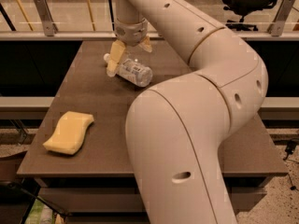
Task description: Place blue plastic bottle upright
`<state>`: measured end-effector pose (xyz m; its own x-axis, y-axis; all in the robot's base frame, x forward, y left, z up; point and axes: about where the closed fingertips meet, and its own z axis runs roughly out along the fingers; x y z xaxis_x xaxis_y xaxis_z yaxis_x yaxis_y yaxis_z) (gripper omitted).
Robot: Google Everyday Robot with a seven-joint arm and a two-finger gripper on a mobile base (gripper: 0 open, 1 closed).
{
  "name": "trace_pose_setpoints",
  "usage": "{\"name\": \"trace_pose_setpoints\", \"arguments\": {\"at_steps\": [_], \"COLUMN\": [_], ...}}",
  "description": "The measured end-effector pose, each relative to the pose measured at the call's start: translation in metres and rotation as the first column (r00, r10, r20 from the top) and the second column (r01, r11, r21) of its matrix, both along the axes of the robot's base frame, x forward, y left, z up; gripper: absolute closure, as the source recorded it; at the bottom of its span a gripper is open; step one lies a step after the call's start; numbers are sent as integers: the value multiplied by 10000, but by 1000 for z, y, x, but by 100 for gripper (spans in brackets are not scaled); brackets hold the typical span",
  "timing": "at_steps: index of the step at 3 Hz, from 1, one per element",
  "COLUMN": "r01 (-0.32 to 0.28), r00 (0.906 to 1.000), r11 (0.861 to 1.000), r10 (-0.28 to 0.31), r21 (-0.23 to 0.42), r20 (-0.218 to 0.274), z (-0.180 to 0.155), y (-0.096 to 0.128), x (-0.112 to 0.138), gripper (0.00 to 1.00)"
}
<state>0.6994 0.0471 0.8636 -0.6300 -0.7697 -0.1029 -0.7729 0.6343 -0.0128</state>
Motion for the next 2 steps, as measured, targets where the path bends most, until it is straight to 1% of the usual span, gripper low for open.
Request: {"name": "trace_pose_setpoints", "arguments": {"at_steps": [1,2], "r01": [329,228], "r00": [9994,9995], "r11": [9995,9997], "r10": [-329,-226], "r21": [19,102], "r20": [-67,-203], "z": [-6,-14], "y": [0,9], "x": [3,5], "gripper": [0,0]}}
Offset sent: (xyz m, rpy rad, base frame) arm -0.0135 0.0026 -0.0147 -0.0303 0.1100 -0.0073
